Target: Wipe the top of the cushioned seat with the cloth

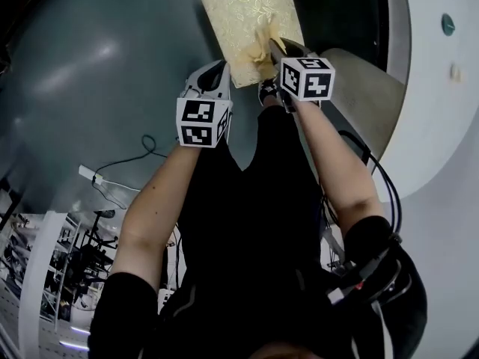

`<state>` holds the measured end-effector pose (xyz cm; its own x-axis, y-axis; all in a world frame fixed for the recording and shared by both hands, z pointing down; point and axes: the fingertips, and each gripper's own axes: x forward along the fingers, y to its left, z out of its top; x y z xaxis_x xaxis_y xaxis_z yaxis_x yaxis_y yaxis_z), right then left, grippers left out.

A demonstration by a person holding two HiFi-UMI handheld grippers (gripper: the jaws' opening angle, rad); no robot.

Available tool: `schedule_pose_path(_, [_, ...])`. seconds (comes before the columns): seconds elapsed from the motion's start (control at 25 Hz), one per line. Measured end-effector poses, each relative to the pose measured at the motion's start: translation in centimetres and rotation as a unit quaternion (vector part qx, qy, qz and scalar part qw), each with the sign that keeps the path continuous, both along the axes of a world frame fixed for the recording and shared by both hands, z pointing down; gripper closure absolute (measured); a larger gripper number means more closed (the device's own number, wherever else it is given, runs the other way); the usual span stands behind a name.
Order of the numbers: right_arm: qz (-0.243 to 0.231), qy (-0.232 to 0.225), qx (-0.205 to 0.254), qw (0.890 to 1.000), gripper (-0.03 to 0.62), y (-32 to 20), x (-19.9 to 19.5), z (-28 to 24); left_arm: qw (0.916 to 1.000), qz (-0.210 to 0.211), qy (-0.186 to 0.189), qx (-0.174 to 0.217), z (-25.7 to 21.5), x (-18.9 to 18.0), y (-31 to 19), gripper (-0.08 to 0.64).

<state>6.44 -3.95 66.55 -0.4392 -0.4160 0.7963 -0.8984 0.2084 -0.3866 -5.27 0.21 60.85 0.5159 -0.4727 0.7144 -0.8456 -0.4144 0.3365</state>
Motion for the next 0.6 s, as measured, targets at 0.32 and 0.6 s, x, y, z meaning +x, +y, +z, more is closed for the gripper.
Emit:
schedule_pose_path(0.32, [0.073, 0.035, 0.013, 0.997, 0.532, -5.0, 9.4, 1.1, 1.0, -0.005, 0.007, -0.003, 0.6, 4.2, -2.8, 0.555])
schedule_pose_path(0.6, [0.058, 0.066, -0.043, 0.995, 0.532, -4.8, 10.6, 7.3, 0.9995, -0.025, -0.008, -0.015, 3.2, 4.3, -4.2, 0.555])
